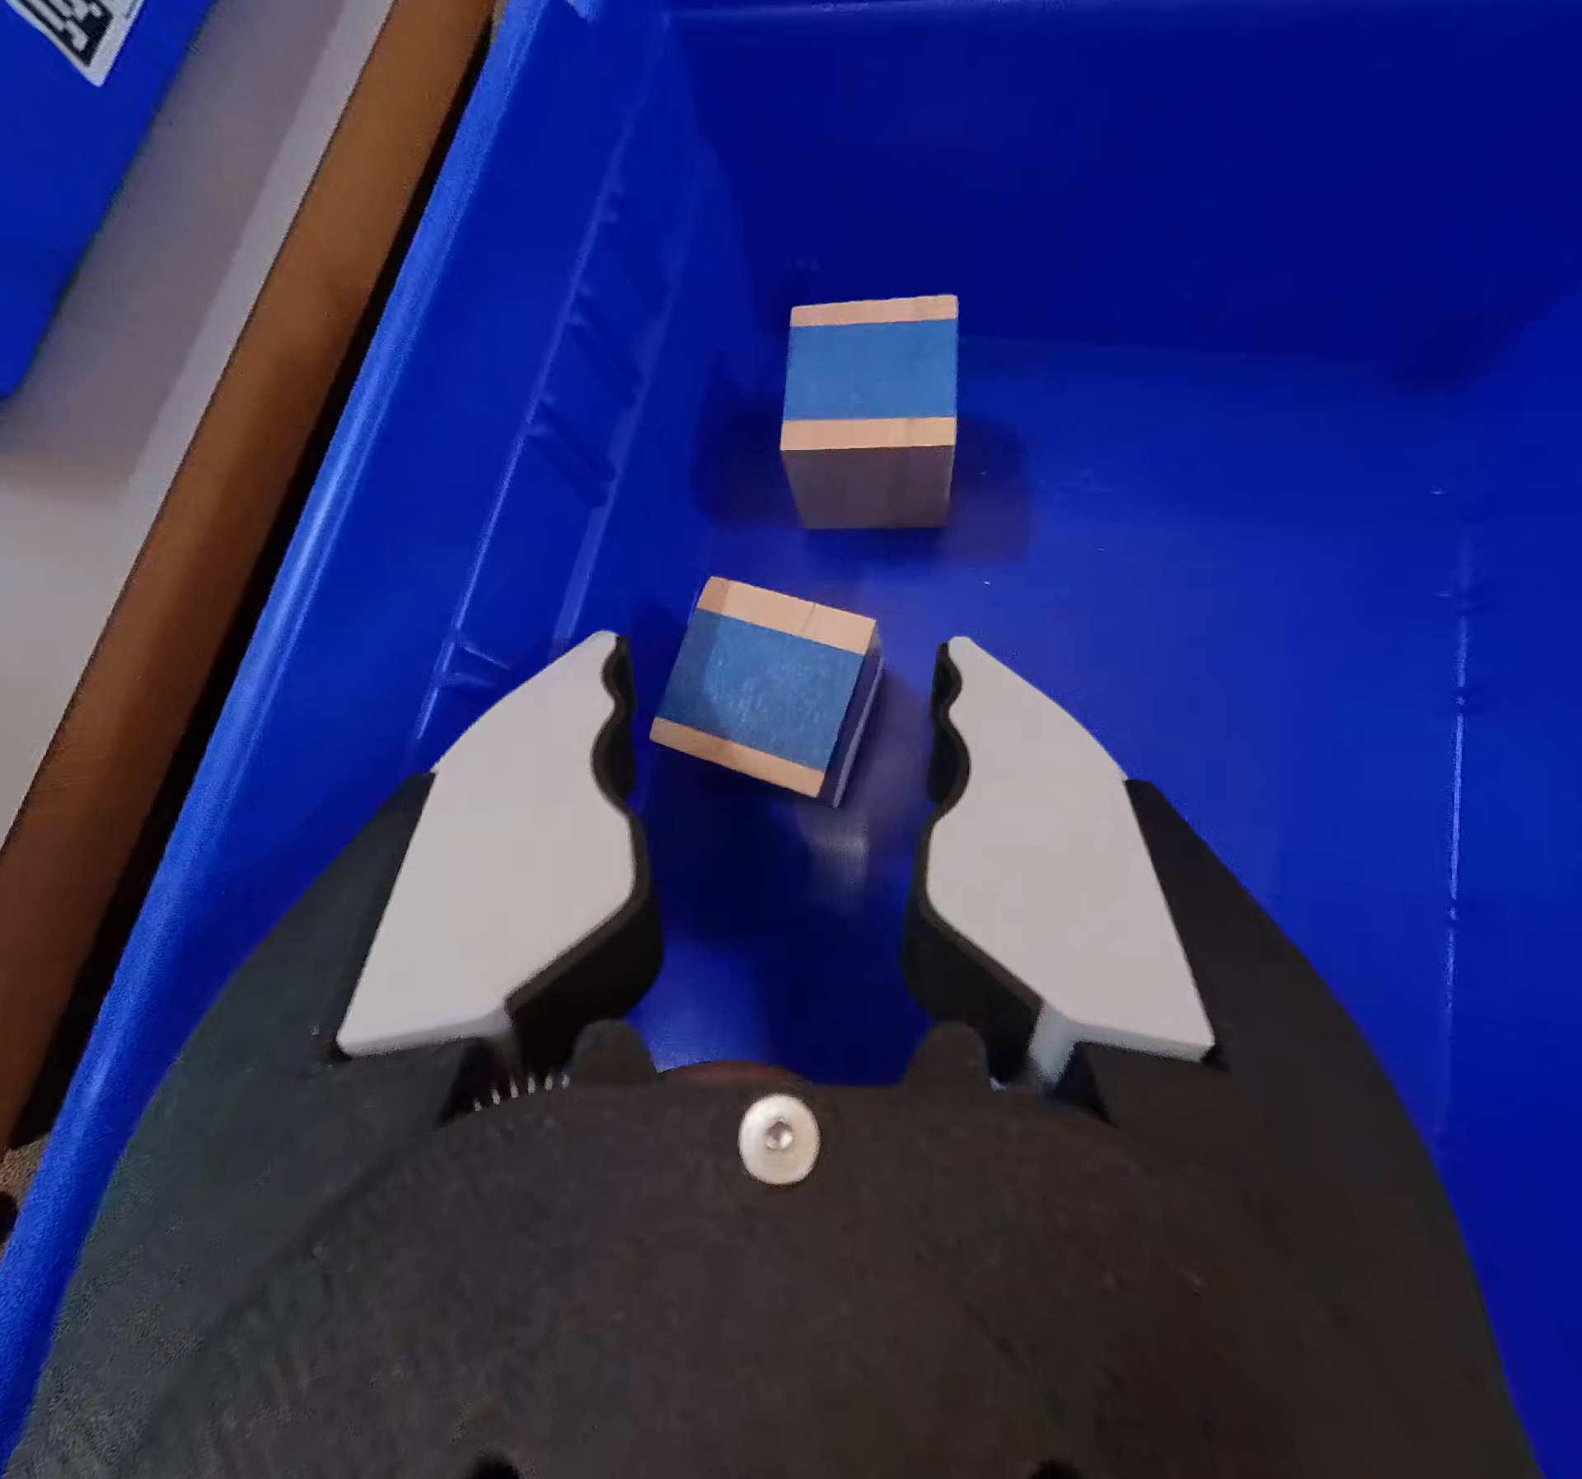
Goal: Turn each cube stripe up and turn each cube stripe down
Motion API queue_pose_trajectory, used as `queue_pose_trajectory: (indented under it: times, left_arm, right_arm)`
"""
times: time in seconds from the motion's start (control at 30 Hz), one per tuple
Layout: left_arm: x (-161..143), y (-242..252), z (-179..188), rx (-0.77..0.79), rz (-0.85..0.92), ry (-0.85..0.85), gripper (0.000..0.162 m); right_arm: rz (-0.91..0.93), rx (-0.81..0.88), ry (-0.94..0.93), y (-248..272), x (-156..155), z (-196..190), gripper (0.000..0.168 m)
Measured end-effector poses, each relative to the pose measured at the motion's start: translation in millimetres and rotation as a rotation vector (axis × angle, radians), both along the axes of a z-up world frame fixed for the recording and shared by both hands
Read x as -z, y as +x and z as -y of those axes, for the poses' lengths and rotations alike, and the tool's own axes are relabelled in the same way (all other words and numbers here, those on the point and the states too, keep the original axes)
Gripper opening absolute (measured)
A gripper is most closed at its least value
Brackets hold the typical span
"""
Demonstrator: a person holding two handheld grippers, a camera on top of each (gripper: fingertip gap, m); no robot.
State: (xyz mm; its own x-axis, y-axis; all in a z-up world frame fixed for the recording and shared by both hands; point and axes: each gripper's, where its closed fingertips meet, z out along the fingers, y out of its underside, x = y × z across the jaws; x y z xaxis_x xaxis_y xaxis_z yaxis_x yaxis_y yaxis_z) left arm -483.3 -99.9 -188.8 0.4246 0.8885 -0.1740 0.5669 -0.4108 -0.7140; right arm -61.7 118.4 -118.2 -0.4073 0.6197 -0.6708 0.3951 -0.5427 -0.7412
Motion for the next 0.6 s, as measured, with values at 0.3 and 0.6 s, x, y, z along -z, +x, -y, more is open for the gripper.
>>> queue_pose_trajectory:
  times: [0.3,0.6]
  left_arm:
    - [14,2,-2,0.002,0.048,0.007,0.076]
    - [9,1,-3,-0.015,0.092,0.140,0.069]
  right_arm:
    - [0.007,-0.035,-0.020,2,1,4,0.067]
    - [0.031,-0.051,-0.086,1,4,5,0.067]
